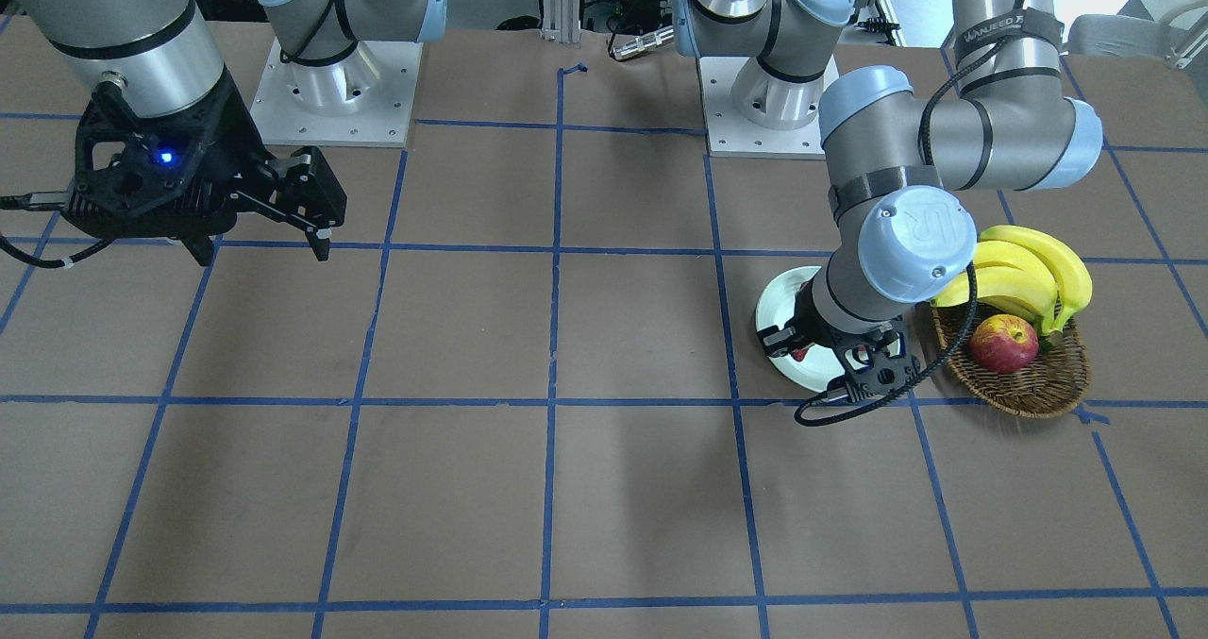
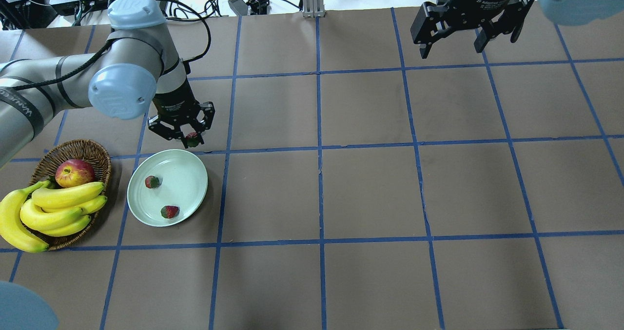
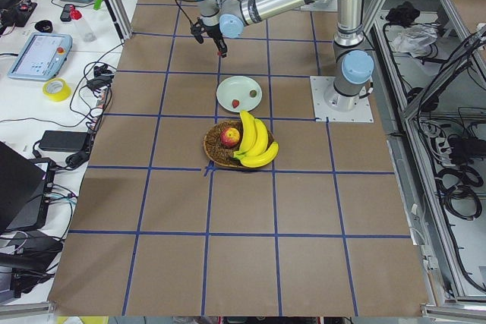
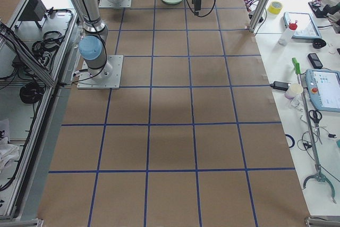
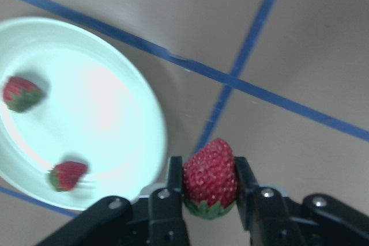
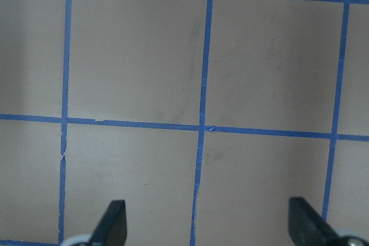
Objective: Collect all strawberries into plate
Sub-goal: 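Carry the last strawberry to the plate and release it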
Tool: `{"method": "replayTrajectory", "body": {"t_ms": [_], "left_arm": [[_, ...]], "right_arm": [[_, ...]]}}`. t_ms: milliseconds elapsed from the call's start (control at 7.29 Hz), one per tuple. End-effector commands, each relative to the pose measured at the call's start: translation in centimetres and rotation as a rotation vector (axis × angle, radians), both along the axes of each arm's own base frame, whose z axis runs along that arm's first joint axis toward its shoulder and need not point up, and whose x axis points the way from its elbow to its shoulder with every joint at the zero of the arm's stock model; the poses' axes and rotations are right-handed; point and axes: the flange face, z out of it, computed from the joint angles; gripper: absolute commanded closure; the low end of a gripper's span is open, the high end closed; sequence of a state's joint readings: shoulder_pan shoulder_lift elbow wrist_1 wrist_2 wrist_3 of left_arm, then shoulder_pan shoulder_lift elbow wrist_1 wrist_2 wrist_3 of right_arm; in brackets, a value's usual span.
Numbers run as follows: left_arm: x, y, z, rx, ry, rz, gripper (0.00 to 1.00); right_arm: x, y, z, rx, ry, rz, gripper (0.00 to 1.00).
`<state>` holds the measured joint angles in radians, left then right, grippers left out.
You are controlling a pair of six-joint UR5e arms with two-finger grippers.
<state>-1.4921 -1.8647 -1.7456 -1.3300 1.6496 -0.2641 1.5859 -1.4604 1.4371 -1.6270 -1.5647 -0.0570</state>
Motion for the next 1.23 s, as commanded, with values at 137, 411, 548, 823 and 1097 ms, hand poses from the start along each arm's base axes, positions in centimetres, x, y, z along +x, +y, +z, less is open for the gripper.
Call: {"method": "replayTrajectory", "body": {"t_ms": [137, 411, 548, 823, 1097], "left_arm": [[7.3, 3.8, -5.9, 0.114, 0.043, 0.01, 1.0], [7.4, 3.6, -6.5, 0.126, 0.046, 0.001, 0.0], [7.4, 3.2, -5.8, 0.104, 0.037, 0.019, 0.0], [6.4, 0.5, -0.6, -0.002, 0.022, -0.006, 0.0], [0.8, -1.5, 7.6, -0.117, 0.108, -0.088, 0.0]], "right_arm": [[0.0, 0.0, 0.0, 0.0, 0.0, 0.0, 0.0], [-0.1, 0.0, 0.0, -0.002, -0.002, -0.003, 0.0], [0.0, 0.0, 0.0, -0.002, -0.002, -0.001, 0.0], [0.0, 0.0, 0.0, -0.002, -0.002, -0.001, 0.0], [0.0, 0.0, 0.0, -0.003, -0.002, -0.001, 0.0]]}}
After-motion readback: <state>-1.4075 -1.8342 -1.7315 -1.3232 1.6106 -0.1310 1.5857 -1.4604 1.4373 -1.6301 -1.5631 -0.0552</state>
